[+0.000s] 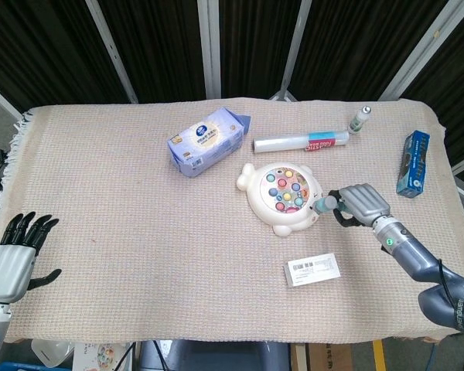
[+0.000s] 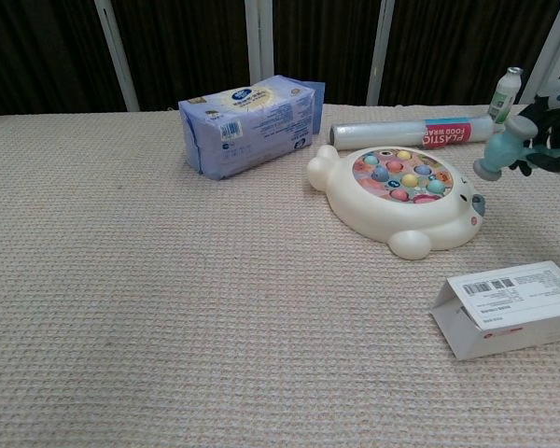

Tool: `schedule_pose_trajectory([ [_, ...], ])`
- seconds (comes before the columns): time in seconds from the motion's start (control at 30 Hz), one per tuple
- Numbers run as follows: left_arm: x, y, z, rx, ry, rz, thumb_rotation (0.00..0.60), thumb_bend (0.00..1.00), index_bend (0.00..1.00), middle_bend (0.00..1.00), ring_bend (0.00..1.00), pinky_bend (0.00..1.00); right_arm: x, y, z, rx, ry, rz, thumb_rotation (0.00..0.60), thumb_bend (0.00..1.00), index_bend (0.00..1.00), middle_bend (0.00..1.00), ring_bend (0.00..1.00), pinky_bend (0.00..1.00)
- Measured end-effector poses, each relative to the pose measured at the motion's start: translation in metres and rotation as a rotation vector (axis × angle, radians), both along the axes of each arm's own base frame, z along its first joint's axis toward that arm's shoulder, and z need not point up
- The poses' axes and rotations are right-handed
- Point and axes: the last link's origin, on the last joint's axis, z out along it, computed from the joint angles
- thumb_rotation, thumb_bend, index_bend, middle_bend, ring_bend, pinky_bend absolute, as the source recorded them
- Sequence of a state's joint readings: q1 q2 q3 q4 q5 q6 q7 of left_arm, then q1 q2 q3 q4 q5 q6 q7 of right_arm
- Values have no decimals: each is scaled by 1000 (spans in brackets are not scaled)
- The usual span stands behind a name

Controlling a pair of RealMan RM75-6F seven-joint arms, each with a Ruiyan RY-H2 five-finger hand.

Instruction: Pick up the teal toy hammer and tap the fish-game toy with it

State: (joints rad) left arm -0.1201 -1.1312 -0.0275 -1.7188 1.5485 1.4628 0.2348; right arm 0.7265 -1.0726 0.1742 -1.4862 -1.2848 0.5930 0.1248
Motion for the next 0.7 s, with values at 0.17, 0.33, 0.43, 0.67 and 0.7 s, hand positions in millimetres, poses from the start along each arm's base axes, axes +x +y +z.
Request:
schedule_pose_trajectory([
  [0.17, 0, 1, 1, 0, -1, -1, 600, 103, 143, 102, 0, 0, 22, -10, -5, 41, 56, 37, 600, 786, 904, 767, 560, 516],
  [0.33, -2, 2, 1, -1, -3, 3, 600, 103, 142, 102, 0, 0, 42, -24, -14, 76, 106, 57, 600, 790, 911, 772, 563, 517],
  [0.43, -3, 2, 0, -2, -5, 9, 600, 103, 141, 102, 0, 0, 49, -31, -18, 88, 132, 52, 600, 793, 914, 774, 564, 517],
  [0.67, -5, 2, -2, -6, -10, 20, 600, 103, 140, 102, 0, 0, 56, -44, -25, 103, 196, 25, 600, 796, 918, 776, 566, 517],
  [0.7, -5, 2, -2, -6, -10, 22, 600, 102, 140, 102, 0, 0, 56, -45, -26, 106, 212, 19, 600, 795, 918, 776, 566, 517],
])
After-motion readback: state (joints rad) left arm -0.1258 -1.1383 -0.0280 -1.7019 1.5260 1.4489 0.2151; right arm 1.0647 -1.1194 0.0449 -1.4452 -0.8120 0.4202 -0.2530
